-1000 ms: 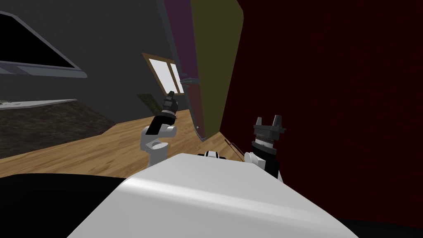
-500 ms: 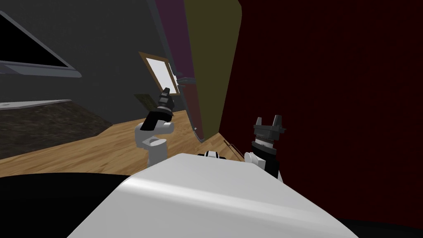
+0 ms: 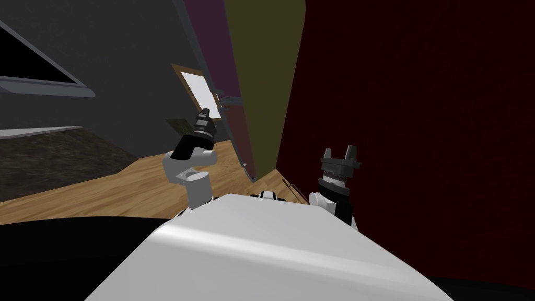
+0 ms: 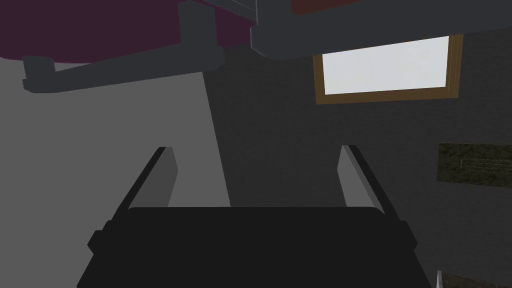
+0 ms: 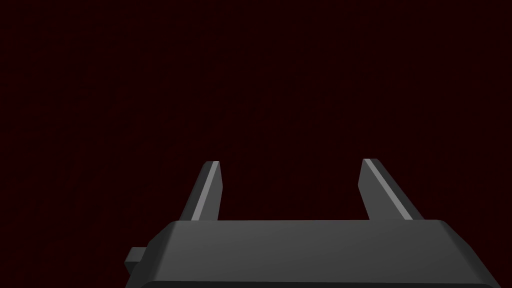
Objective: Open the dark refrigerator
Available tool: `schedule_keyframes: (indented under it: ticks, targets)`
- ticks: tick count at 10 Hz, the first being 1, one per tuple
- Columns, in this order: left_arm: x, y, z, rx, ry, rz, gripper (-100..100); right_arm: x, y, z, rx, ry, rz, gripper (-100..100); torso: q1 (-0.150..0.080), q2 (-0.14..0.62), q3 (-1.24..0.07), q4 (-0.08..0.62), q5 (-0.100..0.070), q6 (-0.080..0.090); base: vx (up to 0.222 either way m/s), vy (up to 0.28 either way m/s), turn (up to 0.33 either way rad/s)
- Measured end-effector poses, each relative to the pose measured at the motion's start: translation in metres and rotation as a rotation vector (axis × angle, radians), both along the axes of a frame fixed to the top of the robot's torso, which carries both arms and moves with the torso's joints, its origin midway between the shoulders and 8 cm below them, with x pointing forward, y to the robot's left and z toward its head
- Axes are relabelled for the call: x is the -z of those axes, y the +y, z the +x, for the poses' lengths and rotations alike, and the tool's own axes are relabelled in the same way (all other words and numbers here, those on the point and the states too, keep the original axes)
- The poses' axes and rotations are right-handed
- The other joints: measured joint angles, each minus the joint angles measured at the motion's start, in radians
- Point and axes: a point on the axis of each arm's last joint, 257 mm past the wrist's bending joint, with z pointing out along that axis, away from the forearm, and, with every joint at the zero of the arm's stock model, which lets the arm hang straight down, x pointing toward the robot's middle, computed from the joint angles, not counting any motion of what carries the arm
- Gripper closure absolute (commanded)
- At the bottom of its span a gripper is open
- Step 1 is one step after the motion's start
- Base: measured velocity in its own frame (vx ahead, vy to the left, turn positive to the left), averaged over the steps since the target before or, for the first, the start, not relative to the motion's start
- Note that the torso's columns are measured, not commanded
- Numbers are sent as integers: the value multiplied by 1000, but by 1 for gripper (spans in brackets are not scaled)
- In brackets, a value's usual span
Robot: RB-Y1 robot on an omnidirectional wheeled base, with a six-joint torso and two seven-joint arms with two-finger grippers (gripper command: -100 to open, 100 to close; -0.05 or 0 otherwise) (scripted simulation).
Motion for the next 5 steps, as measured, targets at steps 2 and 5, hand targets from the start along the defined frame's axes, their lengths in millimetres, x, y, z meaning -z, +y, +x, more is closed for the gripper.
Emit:
schedule_keyframes:
  ticks: [2,5]
  targets:
    - [-4,10,-3,-30,13,-22,-100,0,0,0,0,0,0,0,1,0,0,0,0,0,86,-70,-2]
    - [-8,29,-5,-78,29,-59,-100,0,0,0,0,0,0,0,1,-2,-1,0,0,0,88,-51,0]
